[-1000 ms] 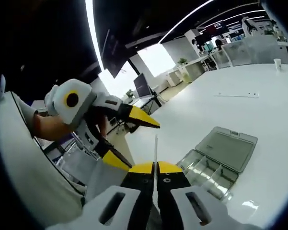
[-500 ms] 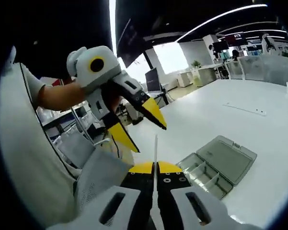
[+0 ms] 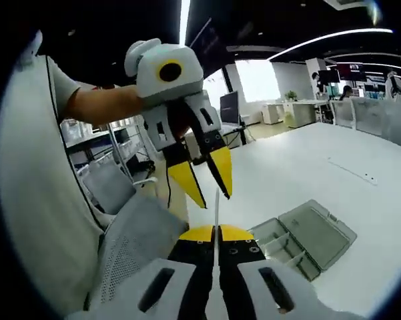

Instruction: Insert the divider into the dual guide fixture by aligning both edges with the guide slots and pushing it downward to the bottom, including one-sided entry, uneven engagement, binding, and posture correction.

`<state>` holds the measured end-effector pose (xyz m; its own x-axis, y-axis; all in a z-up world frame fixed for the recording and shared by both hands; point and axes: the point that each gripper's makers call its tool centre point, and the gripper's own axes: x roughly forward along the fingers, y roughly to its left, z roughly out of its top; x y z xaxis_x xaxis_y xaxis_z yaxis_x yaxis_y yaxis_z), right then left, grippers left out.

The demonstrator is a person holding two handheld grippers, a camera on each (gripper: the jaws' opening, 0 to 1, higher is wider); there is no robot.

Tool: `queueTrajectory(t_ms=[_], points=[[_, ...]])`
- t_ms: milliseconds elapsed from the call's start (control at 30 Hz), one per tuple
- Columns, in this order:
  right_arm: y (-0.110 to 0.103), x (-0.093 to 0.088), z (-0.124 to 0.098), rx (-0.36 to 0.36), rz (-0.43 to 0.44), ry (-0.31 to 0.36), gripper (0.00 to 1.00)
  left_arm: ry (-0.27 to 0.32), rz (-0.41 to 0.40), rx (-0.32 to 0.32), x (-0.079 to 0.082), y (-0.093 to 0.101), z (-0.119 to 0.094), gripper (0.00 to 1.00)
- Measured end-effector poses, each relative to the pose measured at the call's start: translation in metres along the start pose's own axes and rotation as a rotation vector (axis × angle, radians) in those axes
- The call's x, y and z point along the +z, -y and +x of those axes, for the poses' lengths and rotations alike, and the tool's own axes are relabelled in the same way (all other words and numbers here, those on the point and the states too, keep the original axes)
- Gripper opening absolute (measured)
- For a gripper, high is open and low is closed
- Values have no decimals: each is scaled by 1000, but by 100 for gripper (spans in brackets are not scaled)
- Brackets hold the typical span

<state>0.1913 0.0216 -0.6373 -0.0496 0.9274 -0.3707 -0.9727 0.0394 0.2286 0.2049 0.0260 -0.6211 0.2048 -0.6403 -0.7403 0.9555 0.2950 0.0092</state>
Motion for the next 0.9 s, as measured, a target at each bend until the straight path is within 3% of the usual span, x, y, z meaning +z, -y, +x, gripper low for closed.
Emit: queueTrajectory(t_ms=[367, 900], points=[[-7, -2, 2, 23, -71, -22, 0, -27, 1, -55, 1, 8, 1, 3], [-11, -2, 2, 32, -120, -33, 0, -67, -6, -116, -3, 14, 1, 0]])
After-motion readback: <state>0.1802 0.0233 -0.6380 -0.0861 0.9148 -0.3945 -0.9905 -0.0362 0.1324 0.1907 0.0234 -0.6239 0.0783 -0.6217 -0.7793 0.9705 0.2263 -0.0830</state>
